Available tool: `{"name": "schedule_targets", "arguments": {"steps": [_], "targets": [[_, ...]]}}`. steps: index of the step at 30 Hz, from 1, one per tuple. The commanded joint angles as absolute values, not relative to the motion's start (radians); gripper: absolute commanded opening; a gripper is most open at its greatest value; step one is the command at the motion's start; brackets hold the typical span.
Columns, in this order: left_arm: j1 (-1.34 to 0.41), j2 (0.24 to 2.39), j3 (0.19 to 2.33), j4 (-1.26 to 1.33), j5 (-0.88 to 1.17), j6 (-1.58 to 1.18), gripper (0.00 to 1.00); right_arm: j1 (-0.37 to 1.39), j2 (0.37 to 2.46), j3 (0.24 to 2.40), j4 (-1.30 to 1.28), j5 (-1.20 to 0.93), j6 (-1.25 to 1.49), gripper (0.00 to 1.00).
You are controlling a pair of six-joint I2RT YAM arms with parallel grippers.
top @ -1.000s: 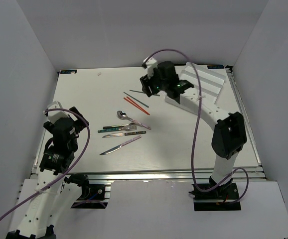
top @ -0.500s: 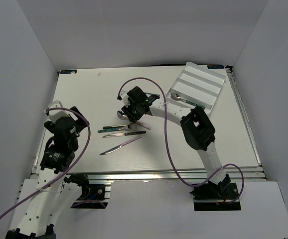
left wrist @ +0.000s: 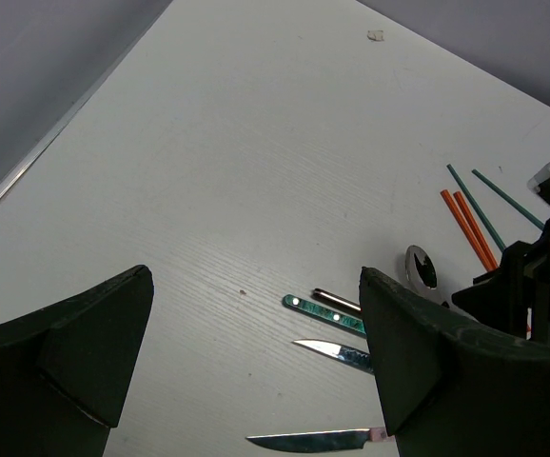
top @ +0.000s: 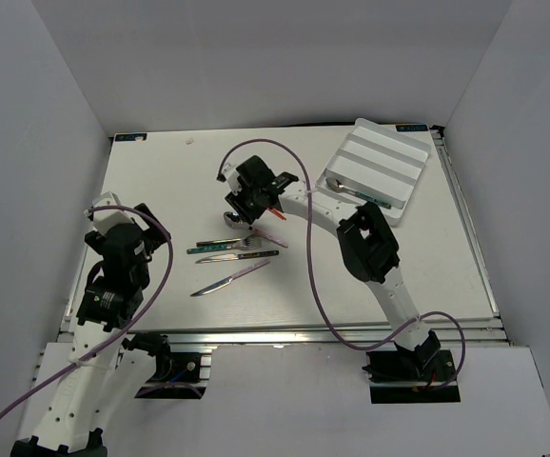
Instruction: Sort the eating utensils into containers
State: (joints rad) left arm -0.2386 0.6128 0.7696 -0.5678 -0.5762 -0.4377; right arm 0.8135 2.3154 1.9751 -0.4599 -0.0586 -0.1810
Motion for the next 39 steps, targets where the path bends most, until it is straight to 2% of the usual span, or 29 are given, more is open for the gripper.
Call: {"name": "schedule_targets", "arguments": {"steps": [1,11,13,14,16,17,20,24,29,33,39], "targets": [[-0.236,0.612,0.770,-0.558,-0.566,-0.430,0.98,0.818,2.356,2.003,-0.549,-0.089,-0.229,0.44],[-0.236,0.615,0.770,-0.557,-0.558,-0.428,0.98,0.822,2.427,2.000,-0.635,-0.068,-0.314,0.44],[-0.236,0.615,0.770,-0.557,-0.558,-0.428,0.98,0.821,2.445,2.003,-0.647,-0.036,-0.333,0.35],[-0.236,0.617,0.770,-0.557,-0.558,-0.428,0.98,0.821,2.453,2.002,-0.647,-0.019,-0.337,0.25],[-0.238,0.617,0.772,-0.557,-0.558,-0.428,0.98,0.819,2.459,1.994,-0.656,0.017,-0.356,0.19],[-0.236,0.615,0.770,-0.558,-0.560,-0.428,0.98,0.818,2.454,1.987,-0.657,0.029,-0.360,0.11],[-0.238,0.615,0.770,-0.557,-0.558,-0.428,0.98,0.798,2.424,1.962,-0.647,0.049,-0.368,0.00],[-0.236,0.617,0.770,-0.558,-0.558,-0.428,0.98,0.778,2.333,1.904,-0.583,0.060,-0.400,0.00],[-0.236,0.617,0.770,-0.557,-0.557,-0.428,0.98,0.772,2.122,1.708,-0.391,0.080,-0.481,0.00],[-0.238,0.614,0.770,-0.558,-0.558,-0.428,0.98,0.739,2.022,1.652,-0.362,0.087,-0.537,0.00],[-0.236,0.606,0.772,-0.560,-0.558,-0.430,0.98,0.583,1.957,1.600,-0.347,0.133,-0.673,0.00]]}}
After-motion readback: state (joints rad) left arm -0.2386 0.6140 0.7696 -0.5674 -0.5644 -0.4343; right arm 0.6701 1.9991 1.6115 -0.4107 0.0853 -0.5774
